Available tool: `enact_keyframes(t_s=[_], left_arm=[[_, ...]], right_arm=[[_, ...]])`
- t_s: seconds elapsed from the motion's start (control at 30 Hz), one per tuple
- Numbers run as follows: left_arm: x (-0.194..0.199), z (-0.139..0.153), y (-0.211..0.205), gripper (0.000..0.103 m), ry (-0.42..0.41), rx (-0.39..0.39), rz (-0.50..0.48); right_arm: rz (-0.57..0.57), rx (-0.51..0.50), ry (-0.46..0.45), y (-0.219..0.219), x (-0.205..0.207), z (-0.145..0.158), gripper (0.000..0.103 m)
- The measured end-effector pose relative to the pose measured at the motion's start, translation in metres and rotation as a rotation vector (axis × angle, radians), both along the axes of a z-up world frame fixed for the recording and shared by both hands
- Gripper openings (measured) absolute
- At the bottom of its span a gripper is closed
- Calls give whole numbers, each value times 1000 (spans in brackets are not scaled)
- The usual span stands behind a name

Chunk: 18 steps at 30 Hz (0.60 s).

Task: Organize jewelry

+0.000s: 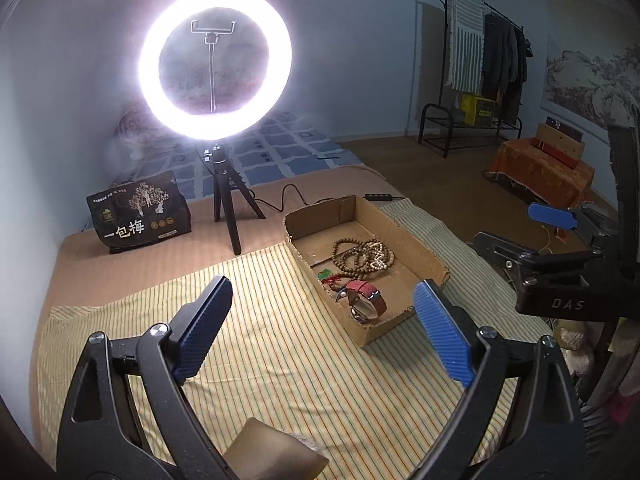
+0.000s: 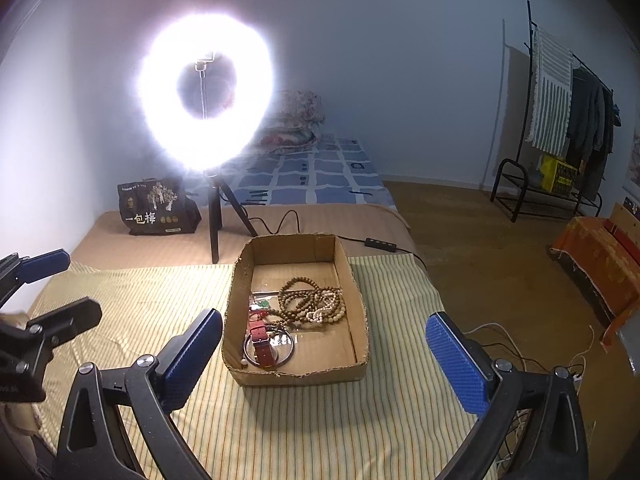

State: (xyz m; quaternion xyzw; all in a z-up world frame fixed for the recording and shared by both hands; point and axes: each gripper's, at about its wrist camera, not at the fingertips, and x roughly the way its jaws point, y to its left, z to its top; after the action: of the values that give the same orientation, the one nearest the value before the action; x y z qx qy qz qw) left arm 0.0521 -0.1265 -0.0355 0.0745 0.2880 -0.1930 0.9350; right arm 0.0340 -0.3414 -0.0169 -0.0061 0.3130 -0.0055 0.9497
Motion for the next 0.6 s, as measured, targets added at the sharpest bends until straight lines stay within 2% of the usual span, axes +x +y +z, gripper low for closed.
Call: enact_keyframes(t_s=[0.1,0.6], left_arm=[[-7,-1,-3,102,-18,12,-3],[-21,-9,-6,103,-22,62,8]], right_arm=[[3,-2,-6,1,-2,-1,103],[-11,-49,-25,8,2,-11,103]])
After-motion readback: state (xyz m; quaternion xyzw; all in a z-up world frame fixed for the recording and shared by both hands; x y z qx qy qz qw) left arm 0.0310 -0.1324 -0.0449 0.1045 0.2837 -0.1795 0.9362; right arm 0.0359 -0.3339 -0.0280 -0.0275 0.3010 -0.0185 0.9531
